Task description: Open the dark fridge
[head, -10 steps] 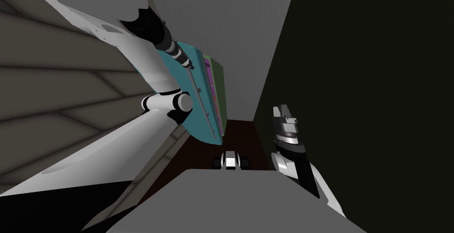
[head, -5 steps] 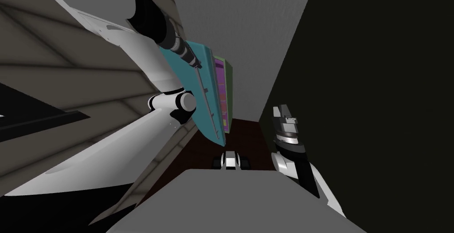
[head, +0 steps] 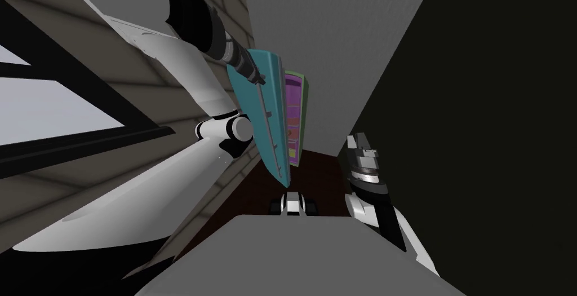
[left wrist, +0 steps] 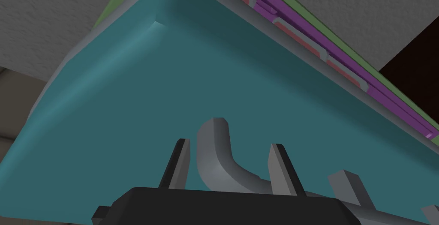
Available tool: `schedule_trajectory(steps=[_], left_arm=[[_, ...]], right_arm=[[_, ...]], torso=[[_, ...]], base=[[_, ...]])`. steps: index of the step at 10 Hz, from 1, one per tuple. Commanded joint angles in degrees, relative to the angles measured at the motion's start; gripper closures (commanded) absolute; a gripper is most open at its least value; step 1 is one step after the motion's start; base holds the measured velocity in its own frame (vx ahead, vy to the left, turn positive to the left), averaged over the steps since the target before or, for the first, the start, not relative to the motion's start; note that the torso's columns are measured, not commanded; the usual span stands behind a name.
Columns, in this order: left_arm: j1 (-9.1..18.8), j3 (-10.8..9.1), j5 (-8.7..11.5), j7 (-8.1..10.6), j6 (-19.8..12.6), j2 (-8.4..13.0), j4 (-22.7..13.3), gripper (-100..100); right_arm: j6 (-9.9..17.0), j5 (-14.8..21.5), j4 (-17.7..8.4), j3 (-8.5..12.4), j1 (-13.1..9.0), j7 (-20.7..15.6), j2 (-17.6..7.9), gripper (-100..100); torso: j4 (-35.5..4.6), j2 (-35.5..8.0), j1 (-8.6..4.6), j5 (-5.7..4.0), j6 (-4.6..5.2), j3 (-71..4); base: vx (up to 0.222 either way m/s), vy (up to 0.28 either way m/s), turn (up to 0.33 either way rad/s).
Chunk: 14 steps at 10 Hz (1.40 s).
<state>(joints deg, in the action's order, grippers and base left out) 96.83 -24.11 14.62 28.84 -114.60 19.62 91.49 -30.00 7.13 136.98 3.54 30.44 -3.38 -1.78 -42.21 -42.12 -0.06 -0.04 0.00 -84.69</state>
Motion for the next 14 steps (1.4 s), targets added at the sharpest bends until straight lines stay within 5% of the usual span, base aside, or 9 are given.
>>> schedule_trajectory(steps=[1, 6, 14], left_arm=[[0.28, -0.48, 1.65, -0.24, -0.12, -0.76, -0.23, 100], [1.21, -2.11, 7.30, -0.87, -0.13, -3.32, -1.14, 100], [2.36, -4.15, 14.36, -1.67, -0.15, -6.51, -2.28, 100]], right_arm=[[0.00, 0.00, 0.00, -0.01, -0.01, 0.00, 0.01, 0], [0.01, 0.00, -0.01, 0.01, -0.02, 0.00, -0.02, 0], [0.00, 0.00, -0.01, 0.00, -0.01, 0.00, -0.01, 0]], torso=[[0.02, 0.09, -0.16, -0.02, 0.04, -0.07], [0.06, 0.19, 0.74, 0.34, -0.15, -0.20], [0.17, 0.18, 0.25, 0.15, -0.07, -0.10]], base=[[-0.040, 0.164, -0.022], [-0.111, 0.320, -0.043], [-0.096, 0.288, -0.025]])
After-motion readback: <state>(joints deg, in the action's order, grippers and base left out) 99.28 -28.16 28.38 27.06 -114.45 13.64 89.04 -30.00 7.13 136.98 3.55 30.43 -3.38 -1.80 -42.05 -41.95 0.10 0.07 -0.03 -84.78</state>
